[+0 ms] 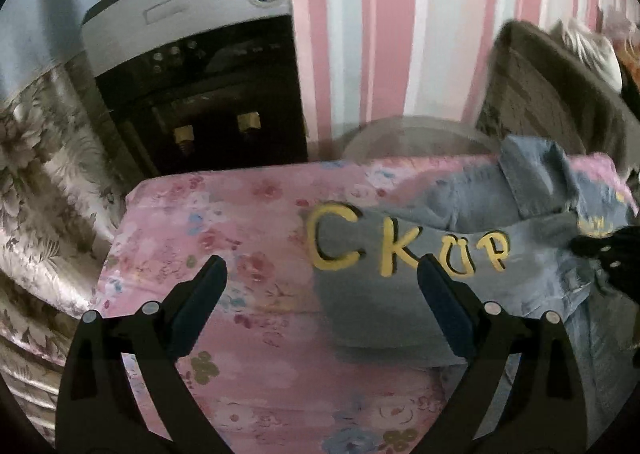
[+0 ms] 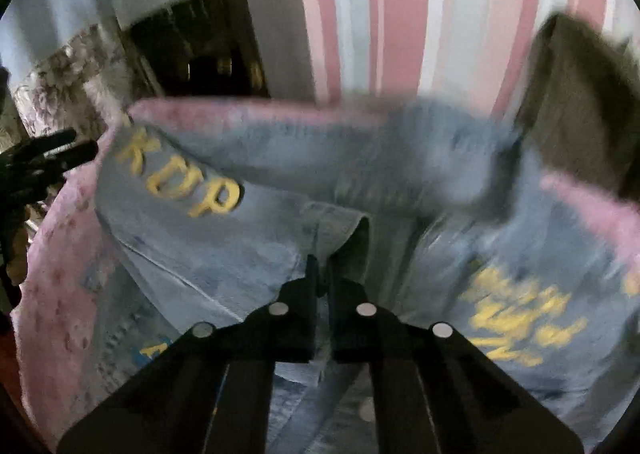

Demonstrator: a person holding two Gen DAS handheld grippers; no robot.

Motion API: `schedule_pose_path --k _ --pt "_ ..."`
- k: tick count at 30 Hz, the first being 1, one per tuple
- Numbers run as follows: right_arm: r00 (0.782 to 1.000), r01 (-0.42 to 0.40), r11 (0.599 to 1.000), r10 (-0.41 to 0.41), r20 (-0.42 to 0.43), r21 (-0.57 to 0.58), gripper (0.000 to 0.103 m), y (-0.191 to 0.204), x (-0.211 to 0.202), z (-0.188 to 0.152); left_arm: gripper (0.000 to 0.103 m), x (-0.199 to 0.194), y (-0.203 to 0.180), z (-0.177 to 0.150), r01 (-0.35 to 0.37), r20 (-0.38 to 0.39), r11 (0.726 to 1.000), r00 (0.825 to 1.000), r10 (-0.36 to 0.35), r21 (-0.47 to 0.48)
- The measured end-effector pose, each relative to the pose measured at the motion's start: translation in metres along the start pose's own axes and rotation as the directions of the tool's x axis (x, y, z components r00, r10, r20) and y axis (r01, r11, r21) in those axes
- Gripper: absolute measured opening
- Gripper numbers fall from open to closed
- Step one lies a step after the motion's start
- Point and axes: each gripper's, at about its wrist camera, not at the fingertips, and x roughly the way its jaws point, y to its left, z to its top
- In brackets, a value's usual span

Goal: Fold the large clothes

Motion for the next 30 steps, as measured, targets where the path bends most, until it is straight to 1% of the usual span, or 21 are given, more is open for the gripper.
schedule_pose_path --k 1,3,4,5,6,8,9,11,12,13,15,17,18,19,21,23,24,25,26,28,30 --pt "0.999 0.029 1.0 -0.029 0.038 -0.004 0.004 -0.004 -0.016 0.007 0.095 -0.002 0.003 0.003 0.0 0.008 1.0 1.0 0.0 -0.008" --pt "0.987 0.124 0.992 -0.121 0.109 -0.021 0.004 -0.016 -0.051 0.017 0.096 -0.008 0.003 0.009 -0.002 0.025 1.0 1.0 0.002 -0.021" --pt "0.978 0.168 0.986 -0.164 0.131 -0.02 0.004 -0.024 -0.066 0.02 0.097 -0.011 0.001 0.012 0.003 0.033 1.0 0.999 -0.002 -0.025" --pt "0.975 0.188 0.982 -0.187 0.122 0.001 0.004 -0.038 -0.077 0.023 0.098 -0.014 -0.001 0.015 0.012 0.042 1.0 0.999 -0.01 -0.029" --pt "0.975 0.193 0.981 -0.194 0.109 0.025 0.004 -0.05 -0.083 0.022 0.099 -0.016 -0.004 0.016 0.018 0.047 0.999 0.999 -0.017 -0.028" --pt "0.966 0.247 0.967 -0.251 0.054 0.067 0.004 -0.079 -0.087 0.018 0.1 -0.016 -0.015 0.018 0.03 0.05 0.999 0.998 -0.029 -0.018" --pt "0.95 0.311 0.948 -0.312 0.01 0.072 0.004 -0.096 -0.085 0.013 0.1 -0.015 -0.023 0.019 0.035 0.047 0.999 0.998 -0.035 -0.008" --pt "0.914 0.402 0.914 -0.395 -0.095 0.066 0.004 -0.129 -0.07 -0.003 0.1 -0.01 -0.039 0.018 0.048 0.03 0.999 0.998 -0.048 0.022" --pt "0.905 0.418 0.906 -0.407 -0.127 0.074 0.004 -0.143 -0.063 -0.009 0.1 -0.006 -0.05 0.016 0.051 0.019 0.998 0.998 -0.052 0.044" --pt "0.903 0.416 0.904 -0.398 -0.164 0.096 0.005 -0.159 -0.053 -0.018 0.1 -0.002 -0.059 0.015 0.048 0.011 0.997 0.999 -0.049 0.064" --pt "0.927 0.344 0.928 -0.312 -0.207 0.143 0.006 -0.18 -0.033 -0.032 0.1 0.007 -0.079 0.012 0.032 -0.012 0.994 0.999 -0.03 0.108" --pt "0.925 0.351 0.919 -0.311 -0.218 0.181 0.01 -0.195 -0.034 -0.041 0.1 0.016 -0.095 0.01 0.018 -0.031 0.989 0.999 -0.014 0.147" --pt "0.933 0.341 0.918 -0.304 -0.194 0.202 0.017 -0.196 -0.04 -0.043 0.1 0.019 -0.104 0.009 0.011 -0.035 0.986 0.999 -0.005 0.168" --pt "0.944 0.32 0.919 -0.29 -0.153 0.231 0.036 -0.198 -0.05 -0.045 0.1 0.02 -0.111 0.009 0.008 -0.034 0.983 0.999 -0.002 0.182" --pt "0.95 0.313 0.911 -0.303 -0.077 0.268 0.051 -0.198 -0.07 -0.048 0.1 0.022 -0.123 0.011 0.013 -0.028 0.98 1.0 -0.008 0.198" --pt "0.954 0.294 0.914 -0.296 -0.034 0.281 0.051 -0.195 -0.078 -0.048 0.099 0.024 -0.135 0.016 0.024 -0.022 0.981 1.0 -0.02 0.194" --pt "0.964 0.263 0.925 -0.265 -0.03 0.275 0.051 -0.191 -0.076 -0.048 0.097 0.025 -0.14 0.018 0.03 -0.021 0.981 0.999 -0.026 0.19" --pt "0.972 0.233 0.937 -0.23 -0.044 0.262 0.051 -0.186 -0.07 -0.048 0.087 0.028 -0.147 0.021 0.044 -0.026 0.982 0.999 -0.04 0.185" --pt "0.979 0.206 0.946 -0.197 -0.062 0.249 0.051 -0.181 -0.062 -0.05 0.081 0.033 -0.153 0.023 0.063 -0.042 0.981 0.998 -0.056 0.183" --pt "0.98 0.194 0.955 -0.176 -0.098 0.225 0.051 -0.172 -0.045 -0.055 0.06 0.05 -0.166 0.023 0.098 -0.108 0.978 0.991 -0.079 0.186" --pt "0.968 0.227 0.959 -0.203 -0.147 0.171 0.05 -0.163 -0.029 -0.062 0.058 0.065 -0.173 0.017 0.063 -0.141 0.977 0.989 -0.035 0.205"
